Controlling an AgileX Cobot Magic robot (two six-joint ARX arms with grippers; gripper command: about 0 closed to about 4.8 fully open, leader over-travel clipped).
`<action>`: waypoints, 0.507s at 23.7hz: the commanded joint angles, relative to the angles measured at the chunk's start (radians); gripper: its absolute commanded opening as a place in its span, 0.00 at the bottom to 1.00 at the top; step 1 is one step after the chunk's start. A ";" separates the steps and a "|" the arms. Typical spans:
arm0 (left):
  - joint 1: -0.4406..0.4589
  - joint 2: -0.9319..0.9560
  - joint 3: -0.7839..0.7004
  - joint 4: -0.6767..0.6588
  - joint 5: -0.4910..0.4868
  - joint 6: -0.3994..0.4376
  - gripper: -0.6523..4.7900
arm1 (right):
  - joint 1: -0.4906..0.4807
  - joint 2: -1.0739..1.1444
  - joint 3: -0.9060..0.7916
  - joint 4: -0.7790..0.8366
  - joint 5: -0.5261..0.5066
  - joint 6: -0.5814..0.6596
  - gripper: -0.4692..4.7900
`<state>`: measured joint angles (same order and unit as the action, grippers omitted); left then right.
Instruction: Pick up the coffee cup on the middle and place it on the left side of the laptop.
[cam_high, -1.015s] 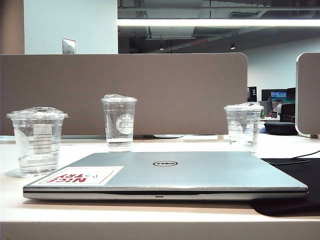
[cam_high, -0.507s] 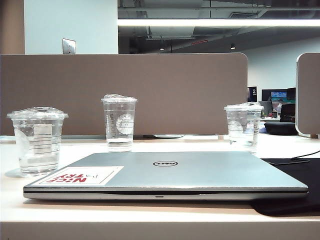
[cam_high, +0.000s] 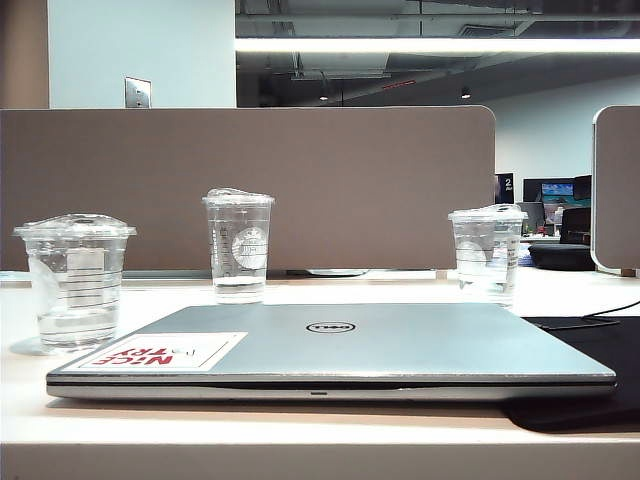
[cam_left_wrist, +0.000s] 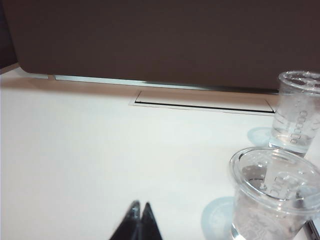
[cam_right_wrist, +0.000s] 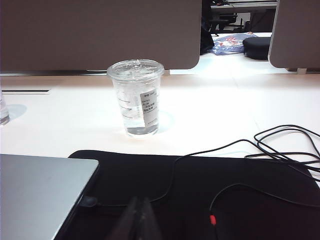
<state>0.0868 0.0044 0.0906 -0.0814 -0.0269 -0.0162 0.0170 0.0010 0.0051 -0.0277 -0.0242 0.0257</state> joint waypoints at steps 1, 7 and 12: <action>0.001 0.001 0.003 -0.008 0.005 0.000 0.11 | 0.000 -0.001 -0.004 0.016 0.003 0.000 0.08; 0.001 0.001 -0.027 -0.018 0.010 -0.019 0.11 | 0.000 -0.001 -0.004 0.016 0.003 0.000 0.08; 0.001 0.001 -0.053 -0.037 0.032 -0.018 0.11 | 0.000 -0.001 -0.004 0.016 0.003 0.000 0.08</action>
<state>0.0868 0.0036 0.0441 -0.1238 -0.0021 -0.0315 0.0162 0.0010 0.0051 -0.0277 -0.0238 0.0257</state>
